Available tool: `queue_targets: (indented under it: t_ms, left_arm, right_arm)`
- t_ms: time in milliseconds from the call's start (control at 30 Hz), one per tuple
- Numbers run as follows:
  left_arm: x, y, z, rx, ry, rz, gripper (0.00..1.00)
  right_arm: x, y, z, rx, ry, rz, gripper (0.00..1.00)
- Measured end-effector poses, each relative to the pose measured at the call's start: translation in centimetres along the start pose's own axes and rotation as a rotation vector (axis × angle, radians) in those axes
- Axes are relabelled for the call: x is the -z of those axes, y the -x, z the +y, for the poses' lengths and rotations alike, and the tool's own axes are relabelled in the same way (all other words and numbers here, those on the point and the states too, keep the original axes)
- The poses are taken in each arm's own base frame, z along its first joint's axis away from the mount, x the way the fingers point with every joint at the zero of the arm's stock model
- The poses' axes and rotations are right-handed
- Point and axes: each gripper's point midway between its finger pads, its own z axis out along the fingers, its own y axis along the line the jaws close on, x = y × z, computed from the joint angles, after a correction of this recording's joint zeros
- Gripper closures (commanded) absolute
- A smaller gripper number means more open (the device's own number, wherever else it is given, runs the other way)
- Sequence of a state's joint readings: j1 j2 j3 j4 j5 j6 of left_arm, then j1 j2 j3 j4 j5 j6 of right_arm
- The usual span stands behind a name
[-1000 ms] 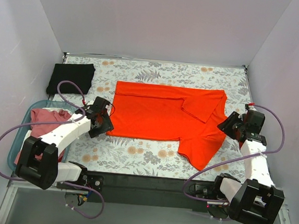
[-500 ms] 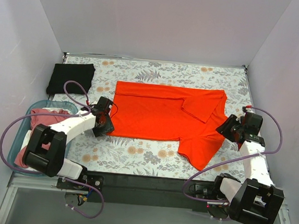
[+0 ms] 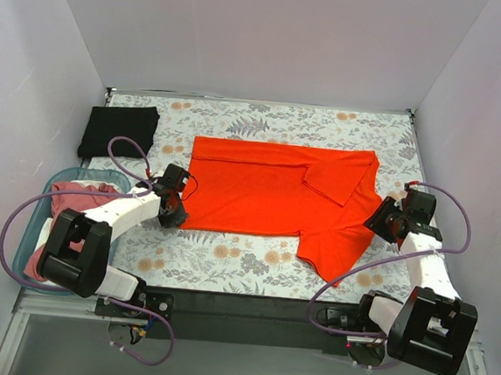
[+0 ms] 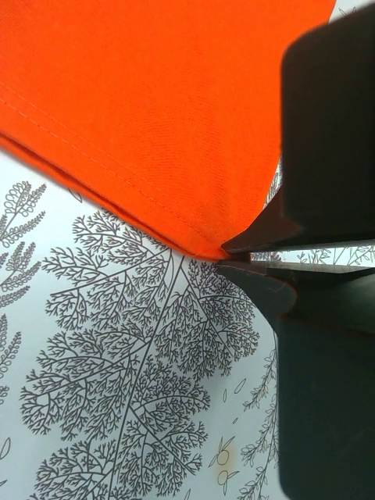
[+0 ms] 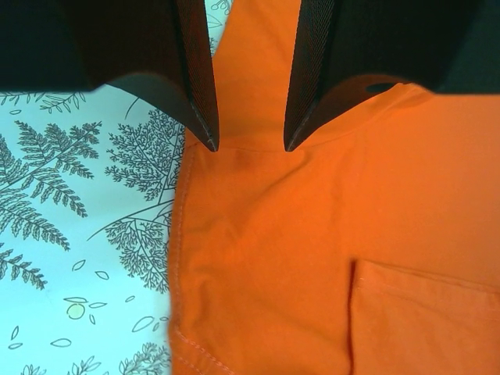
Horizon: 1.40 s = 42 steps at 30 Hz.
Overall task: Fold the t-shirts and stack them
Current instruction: Fold the tshirt
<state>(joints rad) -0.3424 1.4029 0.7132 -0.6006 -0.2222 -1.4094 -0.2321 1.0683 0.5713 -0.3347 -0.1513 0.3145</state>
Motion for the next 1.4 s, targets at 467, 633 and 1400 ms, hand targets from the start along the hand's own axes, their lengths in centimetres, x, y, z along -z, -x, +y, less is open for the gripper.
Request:
queue_targets:
  t_ms: [467,633,1400]
  left_arm:
    - [0.0,0.0,0.0,-0.015,-0.003,-0.001,0.99]
    - [0.0,0.0,0.0,-0.018,-0.005,0.000,0.99]
    - [1.0,-0.4,0.5,0.008,0.003,0.016,1.00]
  right_arm:
    - [-1.8,-1.7,-2.5,-0.050,-0.098,0.104,0.54]
    - [-2.2,-2.1,-3.3,-0.068,-0.122,0.126,0.54]
    - [-2.3,-3.5,-3.1,-0.095,-0.105,0.205,0.99]
